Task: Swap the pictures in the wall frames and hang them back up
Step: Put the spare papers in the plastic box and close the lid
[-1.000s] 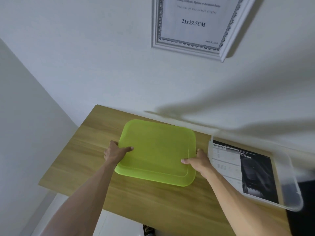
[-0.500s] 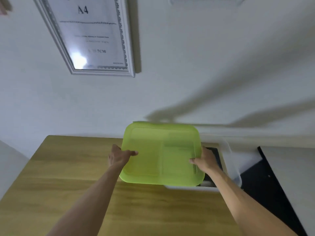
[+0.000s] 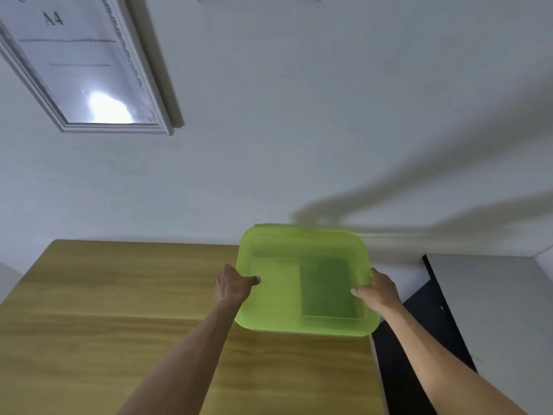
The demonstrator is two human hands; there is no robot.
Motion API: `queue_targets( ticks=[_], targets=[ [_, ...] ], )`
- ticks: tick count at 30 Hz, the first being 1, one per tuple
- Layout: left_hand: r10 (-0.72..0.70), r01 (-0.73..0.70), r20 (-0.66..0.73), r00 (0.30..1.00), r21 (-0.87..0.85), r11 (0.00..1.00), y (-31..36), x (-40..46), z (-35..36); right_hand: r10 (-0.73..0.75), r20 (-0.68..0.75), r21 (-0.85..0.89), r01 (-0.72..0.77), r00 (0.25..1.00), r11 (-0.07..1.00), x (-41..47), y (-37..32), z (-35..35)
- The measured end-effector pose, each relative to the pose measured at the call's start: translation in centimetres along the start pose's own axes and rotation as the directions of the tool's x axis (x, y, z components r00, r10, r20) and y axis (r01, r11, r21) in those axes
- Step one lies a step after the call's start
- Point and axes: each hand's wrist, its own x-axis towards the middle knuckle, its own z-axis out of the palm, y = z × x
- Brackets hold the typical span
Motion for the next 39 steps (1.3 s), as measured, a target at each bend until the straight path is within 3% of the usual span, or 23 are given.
queue_targets(
  ticks=[14, 26, 39],
  targets=[
    [-0.048, 0.048, 0.001, 0.999, 0.065, 0.997, 0.5, -0.1, 0.9, 0.061, 0.014, -0.119, -0.059, 0.998, 0.991, 1.6, 0.5, 0.1],
    [-0.072, 0.065, 0.054, 0.996, 0.126, 0.99, 0.0, 0.7, 0.5, 0.098, 0.14, -0.178, -0.073, 0.985, 0.981, 2.4, 1.1, -0.7],
    [-0.088, 0.064, 0.092, 0.992, 0.234, 0.97, 1.4, 1.7, 1.1, 0.14, 0.255, -0.398, -0.028, 0.957, 0.917, 3.3, 0.3, -1.5]
  ],
)
